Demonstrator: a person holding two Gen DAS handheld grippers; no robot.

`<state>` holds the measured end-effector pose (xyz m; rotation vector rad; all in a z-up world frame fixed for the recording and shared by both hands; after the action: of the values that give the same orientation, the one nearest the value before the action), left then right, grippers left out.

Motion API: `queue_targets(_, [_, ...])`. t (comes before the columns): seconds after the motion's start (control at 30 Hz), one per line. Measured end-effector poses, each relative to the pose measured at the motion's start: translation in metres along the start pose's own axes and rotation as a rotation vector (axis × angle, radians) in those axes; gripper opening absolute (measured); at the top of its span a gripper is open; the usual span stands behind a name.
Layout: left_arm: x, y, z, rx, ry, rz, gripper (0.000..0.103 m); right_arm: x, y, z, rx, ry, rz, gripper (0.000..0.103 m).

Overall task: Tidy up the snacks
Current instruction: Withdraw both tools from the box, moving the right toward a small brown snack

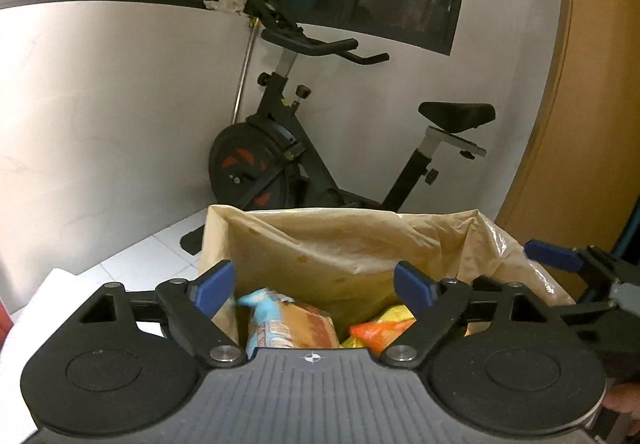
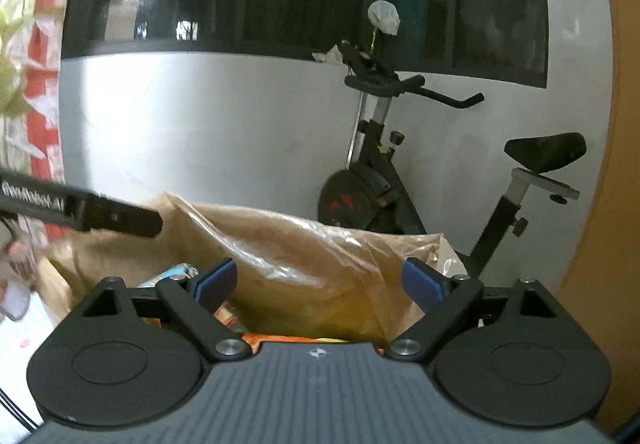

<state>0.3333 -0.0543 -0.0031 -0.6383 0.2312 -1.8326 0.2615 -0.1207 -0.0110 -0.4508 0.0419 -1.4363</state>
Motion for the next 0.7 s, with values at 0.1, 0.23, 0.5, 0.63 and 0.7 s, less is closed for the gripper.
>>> queue_targets(0.1, [0.000,-0.015,-0.001,0.029,0.010,0.027,0.088,0.008,-0.018,0.004,0.051,0.014,0.006,0.090])
queue_targets(0.23, [-0.006,-0.042,0.002,0.079,0.001,0.045,0.088,0.029,-0.045,0.002,0.093,0.021,-0.014,0.089])
queue_targets(0.5, [-0.018,-0.100,-0.019,0.166,-0.040,0.114,0.088,0.070,-0.098,-0.036,0.108,0.071,-0.080,0.076])
queue_targets(0.63, [-0.027,-0.116,-0.051,0.144,-0.113,0.146,0.088,0.081,-0.104,-0.068,0.061,0.079,-0.102,0.062])
queue_targets(0.7, [-0.033,-0.120,-0.069,0.126,-0.161,0.168,0.087,0.084,-0.103,-0.090,0.020,0.090,-0.105,0.058])
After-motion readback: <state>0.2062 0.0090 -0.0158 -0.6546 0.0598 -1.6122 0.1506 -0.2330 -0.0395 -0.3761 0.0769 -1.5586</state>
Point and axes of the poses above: each gripper's, at about its wrist camera, not at the fingertips, and y roughly the way its jaws point, x to its right, z to its top, the point moved 2 cm from there along y, roughly the way its jaws point, and after that the axes turned 11 degrees about -y, right-handed, at the moved point
